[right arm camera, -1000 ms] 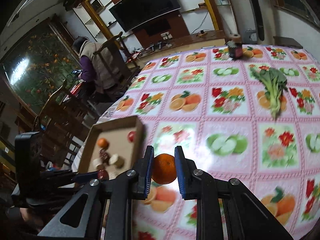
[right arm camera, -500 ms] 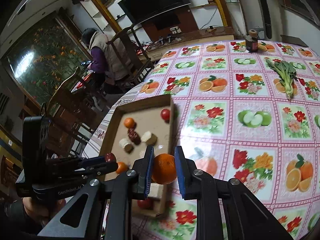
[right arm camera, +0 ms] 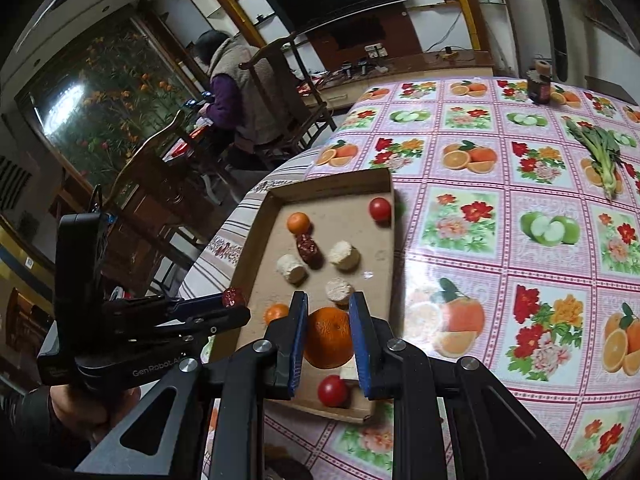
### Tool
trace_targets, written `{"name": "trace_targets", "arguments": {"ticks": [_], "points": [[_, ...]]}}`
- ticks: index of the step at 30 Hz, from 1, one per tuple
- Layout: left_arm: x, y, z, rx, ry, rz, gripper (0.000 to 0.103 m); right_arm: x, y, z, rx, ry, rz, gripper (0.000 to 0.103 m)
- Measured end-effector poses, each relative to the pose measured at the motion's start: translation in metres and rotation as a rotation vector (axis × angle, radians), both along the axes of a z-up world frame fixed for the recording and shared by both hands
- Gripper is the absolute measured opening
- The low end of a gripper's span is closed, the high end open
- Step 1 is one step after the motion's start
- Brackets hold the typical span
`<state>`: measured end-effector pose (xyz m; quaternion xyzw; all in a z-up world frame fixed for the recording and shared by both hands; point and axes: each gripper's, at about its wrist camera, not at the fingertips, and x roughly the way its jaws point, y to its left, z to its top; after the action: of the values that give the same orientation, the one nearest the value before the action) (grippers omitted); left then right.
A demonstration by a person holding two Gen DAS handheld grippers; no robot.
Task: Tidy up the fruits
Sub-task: 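Carry red date and mandarin into the cardboard tray and open both tools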
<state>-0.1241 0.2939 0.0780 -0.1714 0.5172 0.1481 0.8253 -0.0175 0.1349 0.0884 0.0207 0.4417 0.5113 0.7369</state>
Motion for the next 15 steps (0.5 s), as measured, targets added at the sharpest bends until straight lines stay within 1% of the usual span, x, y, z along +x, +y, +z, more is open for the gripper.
{"name": "trace_targets", "arguments": {"ticks": [10,15], "points": [[-0.011,0.008,-0.004,0.044,0.012,0.022,0.028,-0.003,0.012,-0.001,-0.004,-0.006,0.036,0.021],[-0.011,0.009,-0.009,0.043,0.025,0.025,0.028,0.000,0.019,-0.006,-0.013,-0.001,0.051,0.021]]}}
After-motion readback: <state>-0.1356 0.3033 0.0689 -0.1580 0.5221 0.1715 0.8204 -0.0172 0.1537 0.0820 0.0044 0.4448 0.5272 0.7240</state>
